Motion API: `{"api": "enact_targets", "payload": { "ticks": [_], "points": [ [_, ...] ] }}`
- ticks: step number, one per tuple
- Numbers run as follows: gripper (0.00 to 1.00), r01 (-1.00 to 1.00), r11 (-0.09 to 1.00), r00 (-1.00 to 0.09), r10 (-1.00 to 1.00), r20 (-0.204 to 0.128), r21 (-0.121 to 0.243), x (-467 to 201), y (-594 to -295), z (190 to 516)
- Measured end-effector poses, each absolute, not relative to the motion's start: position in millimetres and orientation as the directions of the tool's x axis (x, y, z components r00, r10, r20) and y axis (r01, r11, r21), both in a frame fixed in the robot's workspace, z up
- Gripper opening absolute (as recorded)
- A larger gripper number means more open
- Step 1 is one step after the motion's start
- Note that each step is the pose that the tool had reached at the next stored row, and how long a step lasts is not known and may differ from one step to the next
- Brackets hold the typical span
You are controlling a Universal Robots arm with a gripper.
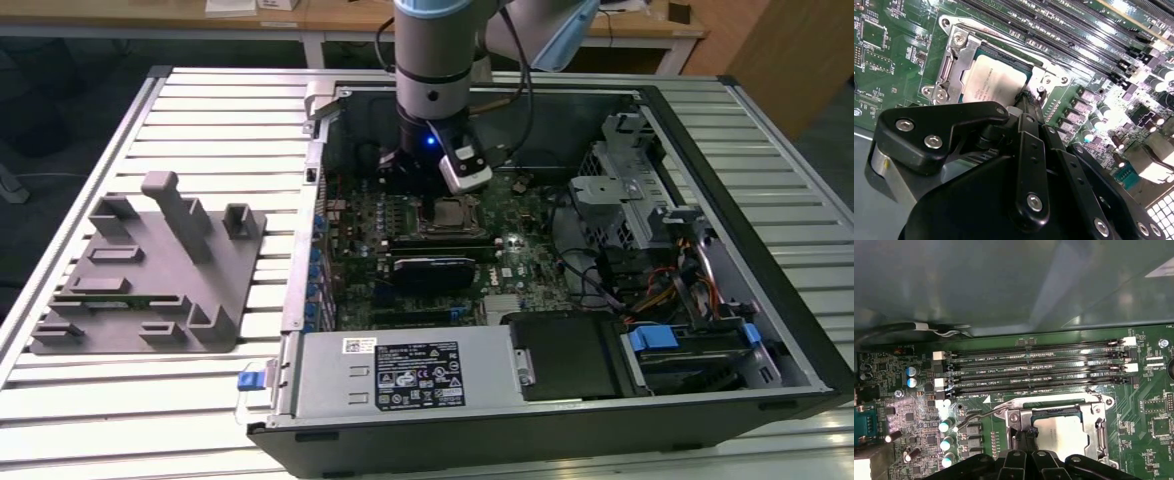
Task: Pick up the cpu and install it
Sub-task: 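Close the cpu cover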
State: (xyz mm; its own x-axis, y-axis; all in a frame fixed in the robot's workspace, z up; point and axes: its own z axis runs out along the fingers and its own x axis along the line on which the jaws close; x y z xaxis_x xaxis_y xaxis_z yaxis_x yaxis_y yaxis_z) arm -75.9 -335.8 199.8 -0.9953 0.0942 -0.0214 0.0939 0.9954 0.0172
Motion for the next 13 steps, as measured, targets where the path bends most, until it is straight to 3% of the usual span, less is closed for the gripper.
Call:
{"api": "enact_targets", "payload": {
  "ticks": [13],
  "points": [
    [0.11,0.09,0.996,-0.996,0.09,-0.021,0.017,-76.4,-336.4,198.3]
  ]
}}
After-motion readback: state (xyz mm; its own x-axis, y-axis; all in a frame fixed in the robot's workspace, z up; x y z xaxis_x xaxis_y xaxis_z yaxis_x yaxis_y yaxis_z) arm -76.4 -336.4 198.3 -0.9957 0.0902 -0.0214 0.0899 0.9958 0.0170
